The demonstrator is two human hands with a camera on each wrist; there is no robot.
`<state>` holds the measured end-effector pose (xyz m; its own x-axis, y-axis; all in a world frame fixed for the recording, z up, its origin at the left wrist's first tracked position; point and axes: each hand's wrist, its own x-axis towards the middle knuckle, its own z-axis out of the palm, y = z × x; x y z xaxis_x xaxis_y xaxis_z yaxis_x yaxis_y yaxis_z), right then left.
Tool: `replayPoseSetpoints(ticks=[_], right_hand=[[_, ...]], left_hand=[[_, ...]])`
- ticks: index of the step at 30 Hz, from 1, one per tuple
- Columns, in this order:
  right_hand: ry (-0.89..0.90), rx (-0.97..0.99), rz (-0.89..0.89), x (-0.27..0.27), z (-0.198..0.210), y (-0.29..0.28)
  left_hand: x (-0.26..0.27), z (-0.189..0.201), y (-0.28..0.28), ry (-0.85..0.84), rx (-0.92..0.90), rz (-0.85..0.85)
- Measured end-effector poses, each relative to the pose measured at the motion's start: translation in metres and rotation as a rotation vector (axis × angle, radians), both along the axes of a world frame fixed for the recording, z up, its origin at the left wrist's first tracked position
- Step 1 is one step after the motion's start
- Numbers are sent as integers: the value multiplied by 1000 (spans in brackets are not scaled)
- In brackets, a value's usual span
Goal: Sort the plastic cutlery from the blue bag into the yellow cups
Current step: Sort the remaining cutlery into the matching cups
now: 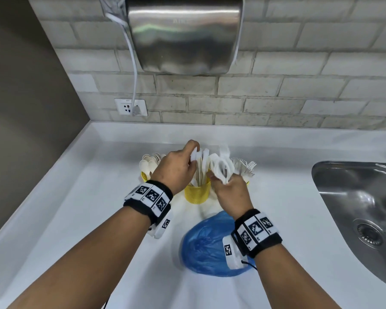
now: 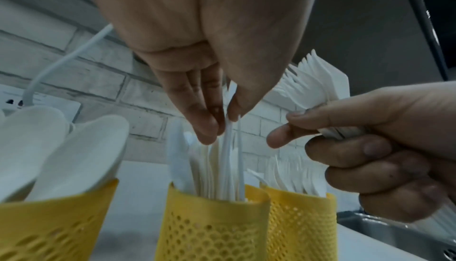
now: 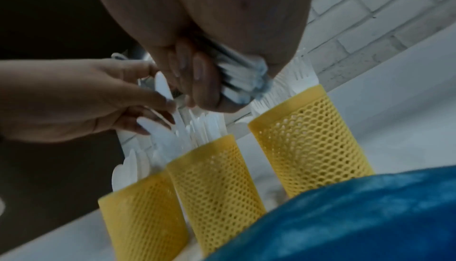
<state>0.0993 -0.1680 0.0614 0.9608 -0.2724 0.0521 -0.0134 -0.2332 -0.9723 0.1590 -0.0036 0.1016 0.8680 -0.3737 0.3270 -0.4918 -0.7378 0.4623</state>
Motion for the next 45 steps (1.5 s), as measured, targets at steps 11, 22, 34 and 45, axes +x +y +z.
replayPoseSetpoints(ticks=[11, 22, 34, 45], right_hand=[[86, -172, 64, 4, -26, 6], [250, 117, 4, 7, -27, 7], [189, 341, -3, -1, 4, 7], [150, 53, 205, -3, 44, 33]], left_hand=[[3, -16, 1, -218, 250, 146], [29, -39, -5, -94, 401, -77], [-8, 11, -20, 224, -661, -28], [-24, 34, -14, -99, -360, -120]])
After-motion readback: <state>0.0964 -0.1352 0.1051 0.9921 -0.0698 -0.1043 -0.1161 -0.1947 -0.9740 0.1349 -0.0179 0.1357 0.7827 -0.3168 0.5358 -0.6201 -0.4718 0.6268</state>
